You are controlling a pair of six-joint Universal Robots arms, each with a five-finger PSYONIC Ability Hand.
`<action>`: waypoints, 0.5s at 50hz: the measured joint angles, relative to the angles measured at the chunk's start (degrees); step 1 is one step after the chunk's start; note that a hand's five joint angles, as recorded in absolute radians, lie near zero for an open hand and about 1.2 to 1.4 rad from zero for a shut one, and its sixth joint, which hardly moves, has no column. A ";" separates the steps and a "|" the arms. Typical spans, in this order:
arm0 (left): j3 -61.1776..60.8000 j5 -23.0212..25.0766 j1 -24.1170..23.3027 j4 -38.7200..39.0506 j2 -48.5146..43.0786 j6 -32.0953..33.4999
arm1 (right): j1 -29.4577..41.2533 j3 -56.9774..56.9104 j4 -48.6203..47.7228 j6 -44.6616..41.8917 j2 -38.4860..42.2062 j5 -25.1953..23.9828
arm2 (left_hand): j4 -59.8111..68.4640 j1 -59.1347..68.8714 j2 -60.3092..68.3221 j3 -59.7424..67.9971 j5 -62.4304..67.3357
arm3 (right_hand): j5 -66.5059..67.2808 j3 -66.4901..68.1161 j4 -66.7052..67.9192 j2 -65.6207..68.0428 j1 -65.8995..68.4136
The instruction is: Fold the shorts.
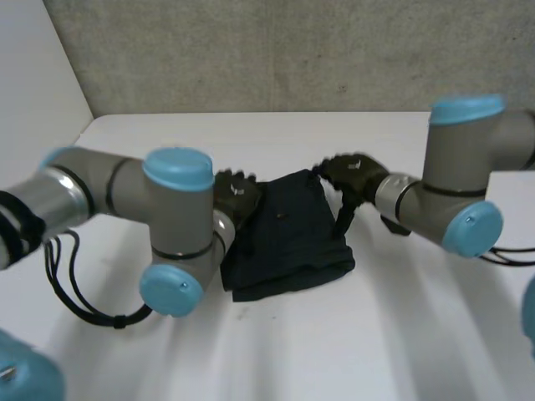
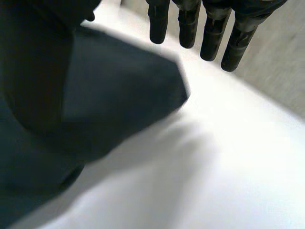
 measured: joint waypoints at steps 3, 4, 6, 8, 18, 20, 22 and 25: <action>-0.88 0.50 0.01 0.02 6.44 -4.06 | -0.07 2.58 -3.15 2.90 -6.27 0.52 | 0.00 0.00 0.00 0.00 -0.02 | 0.00 0.00 0.00 0.00 0.00; -1.27 0.62 0.13 0.02 8.79 -5.60 | -0.11 3.89 -4.82 4.28 -8.61 1.13 | 0.00 0.00 0.00 0.00 -0.02 | 0.00 0.00 0.00 0.00 0.00; -1.84 0.71 0.40 0.00 12.08 -7.64 | -0.18 5.83 -7.32 6.23 -11.90 2.27 | 0.00 0.00 0.00 0.00 -0.02 | 0.00 0.00 0.00 0.00 0.00; -2.65 0.79 0.92 -0.04 16.49 -10.21 | -0.26 8.52 -10.69 8.77 -16.22 4.21 | 0.00 0.00 0.00 0.00 -0.02 | 0.00 0.00 0.00 0.00 0.00; -9.40 0.41 11.36 -8.10 38.65 -16.12 | -1.07 19.40 -11.81 12.86 -34.96 23.08 | 0.05 0.25 0.11 0.00 -0.01 | 0.00 0.00 0.00 0.00 0.00; -9.99 0.39 12.97 -10.70 40.67 -16.28 | -1.18 19.86 -9.60 12.20 -36.03 24.69 | 0.05 0.24 0.11 0.00 -0.02 | 0.00 0.00 0.00 0.00 0.00; -10.35 0.38 14.00 -12.80 41.88 -16.56 | -1.30 20.05 -6.94 11.28 -36.76 25.90 | 0.00 0.24 0.01 0.00 -0.02 | 0.00 0.00 0.00 0.00 0.00; -10.65 0.37 14.54 -14.33 42.46 -17.16 | -1.40 19.88 -4.91 10.48 -36.98 26.31 | 0.00 0.22 0.00 0.00 -0.02 | 0.00 0.00 0.00 0.00 0.00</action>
